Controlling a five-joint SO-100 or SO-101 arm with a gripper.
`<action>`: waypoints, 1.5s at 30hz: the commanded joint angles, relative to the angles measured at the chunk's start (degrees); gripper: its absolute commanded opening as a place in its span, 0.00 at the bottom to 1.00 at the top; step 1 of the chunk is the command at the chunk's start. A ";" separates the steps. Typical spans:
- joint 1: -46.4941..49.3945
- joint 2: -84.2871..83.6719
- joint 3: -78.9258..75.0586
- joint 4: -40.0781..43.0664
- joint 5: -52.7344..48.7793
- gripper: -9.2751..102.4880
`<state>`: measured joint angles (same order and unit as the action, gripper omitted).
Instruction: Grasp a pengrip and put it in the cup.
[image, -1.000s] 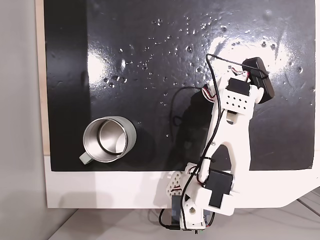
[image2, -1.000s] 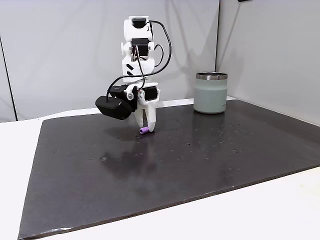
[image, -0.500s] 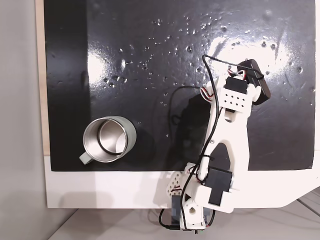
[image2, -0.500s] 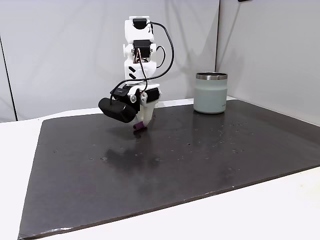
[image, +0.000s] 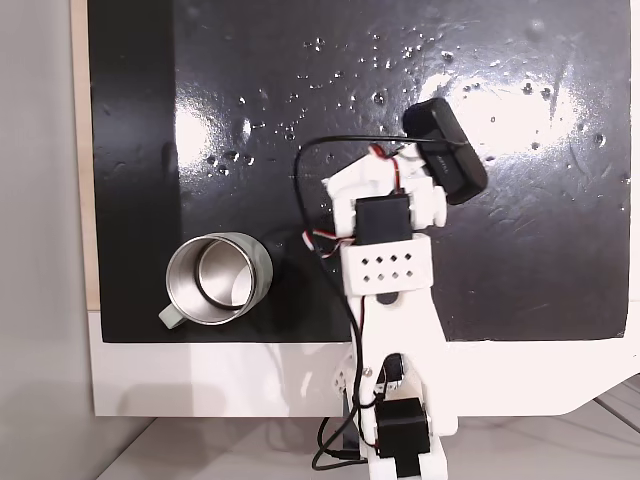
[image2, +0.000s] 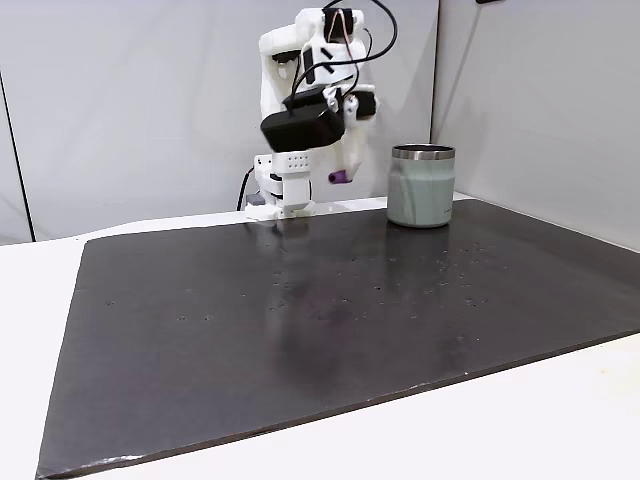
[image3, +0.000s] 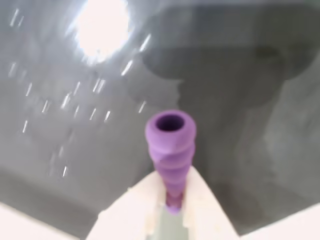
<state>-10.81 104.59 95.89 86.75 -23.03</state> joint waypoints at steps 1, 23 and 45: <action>-8.61 4.04 -8.61 5.19 4.92 0.08; -40.69 -1.32 -23.47 12.92 15.21 0.08; -45.70 -4.83 -24.08 14.77 13.71 0.36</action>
<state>-55.90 99.32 75.41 100.63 -8.70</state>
